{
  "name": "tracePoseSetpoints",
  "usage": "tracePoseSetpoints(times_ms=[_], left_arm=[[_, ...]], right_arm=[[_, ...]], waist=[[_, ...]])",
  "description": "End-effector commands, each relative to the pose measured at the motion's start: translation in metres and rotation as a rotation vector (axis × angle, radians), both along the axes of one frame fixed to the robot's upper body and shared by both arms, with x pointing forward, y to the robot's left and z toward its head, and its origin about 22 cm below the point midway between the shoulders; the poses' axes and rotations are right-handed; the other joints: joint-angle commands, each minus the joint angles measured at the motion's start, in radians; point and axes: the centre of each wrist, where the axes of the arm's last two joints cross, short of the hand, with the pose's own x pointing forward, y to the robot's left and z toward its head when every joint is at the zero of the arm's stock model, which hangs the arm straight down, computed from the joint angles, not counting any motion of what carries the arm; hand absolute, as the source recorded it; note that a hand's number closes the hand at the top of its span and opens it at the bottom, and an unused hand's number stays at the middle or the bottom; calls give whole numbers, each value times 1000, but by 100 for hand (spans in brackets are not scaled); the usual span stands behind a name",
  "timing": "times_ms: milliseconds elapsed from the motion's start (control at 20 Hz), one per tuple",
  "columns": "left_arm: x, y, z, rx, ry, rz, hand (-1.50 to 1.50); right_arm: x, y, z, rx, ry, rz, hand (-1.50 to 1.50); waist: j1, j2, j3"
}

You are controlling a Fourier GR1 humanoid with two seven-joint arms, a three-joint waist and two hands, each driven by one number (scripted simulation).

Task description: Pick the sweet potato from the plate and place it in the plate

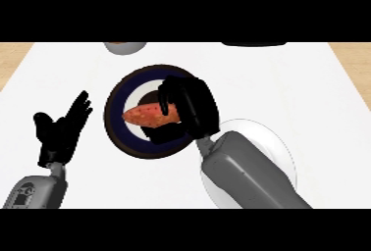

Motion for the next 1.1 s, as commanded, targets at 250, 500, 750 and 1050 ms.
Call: tracePoseSetpoints(times_ms=[250,500,750,1050], left_arm=[[-6,-5,-2,0,-36,-14,0],[0,-15,-9,1,-46,-11,0],[-2,2,7,-11,-39,-32,0],[10,-9,17,3,-32,-34,0]], right_arm=[[-21,35,38,108,71,-269,150],[-9,0,5,61,118,-318,150],[24,-31,-14,-30,167,-336,150],[39,-39,-33,38,429,-245,150]], waist=[[25,31,3],[14,33,3],[22,35,3],[25,40,4]])
